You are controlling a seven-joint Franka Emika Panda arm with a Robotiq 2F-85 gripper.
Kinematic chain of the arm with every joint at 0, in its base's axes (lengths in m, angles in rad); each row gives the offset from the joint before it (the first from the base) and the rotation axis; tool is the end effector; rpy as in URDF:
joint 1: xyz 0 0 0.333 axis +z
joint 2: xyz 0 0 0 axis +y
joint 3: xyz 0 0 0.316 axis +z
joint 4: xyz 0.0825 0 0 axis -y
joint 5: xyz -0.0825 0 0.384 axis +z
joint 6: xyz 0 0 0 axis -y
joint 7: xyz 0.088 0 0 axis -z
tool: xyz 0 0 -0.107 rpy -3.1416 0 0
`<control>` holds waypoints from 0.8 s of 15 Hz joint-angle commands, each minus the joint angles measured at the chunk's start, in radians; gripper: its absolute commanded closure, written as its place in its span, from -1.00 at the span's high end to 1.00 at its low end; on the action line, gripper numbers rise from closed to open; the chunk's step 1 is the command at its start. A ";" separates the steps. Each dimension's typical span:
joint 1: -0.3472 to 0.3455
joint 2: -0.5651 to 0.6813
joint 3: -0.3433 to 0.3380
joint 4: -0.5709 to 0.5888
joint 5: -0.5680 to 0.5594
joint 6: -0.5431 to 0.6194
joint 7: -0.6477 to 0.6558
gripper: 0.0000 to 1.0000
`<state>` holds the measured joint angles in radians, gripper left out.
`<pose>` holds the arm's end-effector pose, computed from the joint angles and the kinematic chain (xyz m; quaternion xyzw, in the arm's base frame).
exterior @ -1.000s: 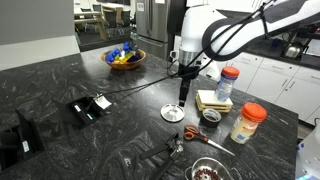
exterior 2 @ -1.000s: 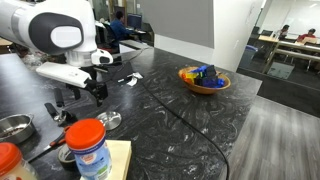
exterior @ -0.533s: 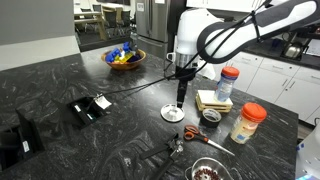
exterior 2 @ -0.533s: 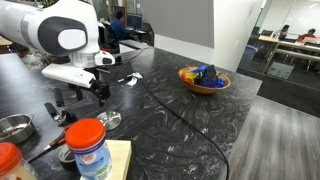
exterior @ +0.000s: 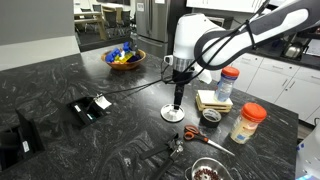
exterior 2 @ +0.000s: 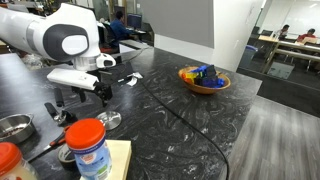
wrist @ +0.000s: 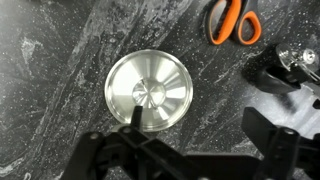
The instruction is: Pick up the silver lid and put it on the silver pot.
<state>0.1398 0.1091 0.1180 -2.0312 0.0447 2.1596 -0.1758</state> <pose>0.5552 0.1470 0.3958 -0.9789 -0.2027 -0.0089 0.0255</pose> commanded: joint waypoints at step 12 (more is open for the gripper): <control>-0.022 0.136 0.023 0.047 -0.117 0.045 -0.237 1.00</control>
<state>0.1272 0.2448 0.1308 -1.9862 -0.0696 2.2066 -0.4159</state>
